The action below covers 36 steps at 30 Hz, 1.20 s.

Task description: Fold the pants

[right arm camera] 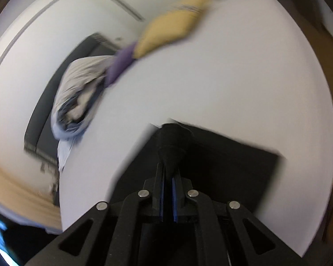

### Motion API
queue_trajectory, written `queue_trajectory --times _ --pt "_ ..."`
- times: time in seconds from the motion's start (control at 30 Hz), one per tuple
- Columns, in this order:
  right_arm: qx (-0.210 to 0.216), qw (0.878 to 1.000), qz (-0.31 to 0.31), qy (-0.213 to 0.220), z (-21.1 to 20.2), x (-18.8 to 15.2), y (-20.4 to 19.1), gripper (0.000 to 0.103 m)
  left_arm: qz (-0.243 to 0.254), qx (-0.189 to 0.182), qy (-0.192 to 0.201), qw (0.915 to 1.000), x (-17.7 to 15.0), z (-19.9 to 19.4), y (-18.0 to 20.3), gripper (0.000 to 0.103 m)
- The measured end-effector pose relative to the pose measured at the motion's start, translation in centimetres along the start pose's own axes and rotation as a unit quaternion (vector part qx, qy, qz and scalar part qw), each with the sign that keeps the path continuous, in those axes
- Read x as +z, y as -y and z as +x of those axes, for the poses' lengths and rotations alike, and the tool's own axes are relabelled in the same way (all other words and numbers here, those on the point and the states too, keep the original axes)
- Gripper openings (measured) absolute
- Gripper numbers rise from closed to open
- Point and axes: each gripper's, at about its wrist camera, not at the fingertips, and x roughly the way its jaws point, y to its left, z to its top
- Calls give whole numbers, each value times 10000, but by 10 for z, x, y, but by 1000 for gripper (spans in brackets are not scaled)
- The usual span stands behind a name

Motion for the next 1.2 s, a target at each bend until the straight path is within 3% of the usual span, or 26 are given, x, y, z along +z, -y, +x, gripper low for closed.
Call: queue_trajectory --times 0.1,0.17,0.23,0.3,0.37,0.57,0.7,1.2 --pt "785 9932 839 -210 6 -4 34 20 -23 41 -33 10000 1 -1 0 8" --pt "926 9923 780 -265 6 0 32 27 -54 83 -51 9999 3 -2 1 8" --pt "1032 9921 659 -283 6 2 26 49 -105 116 -51 9999 4 -2 2 8" --pt "1020 9931 529 -240 7 6 18 59 -165 155 -38 9997 4 -2 2 8" --pt "913 9947 422 -194 8 6 15 59 -175 193 -37 9997 5 -2 4 8" --pt "572 9948 786 -291 18 14 19 32 -152 297 -47 9994 5 -1 8 8" --pt "526 9952 751 -332 20 16 27 7 -125 276 -64 9995 5 -4 7 8" --pt "754 9893 1246 77 -9 7 54 4 -261 402 -35 9988 1 -10 10 8"
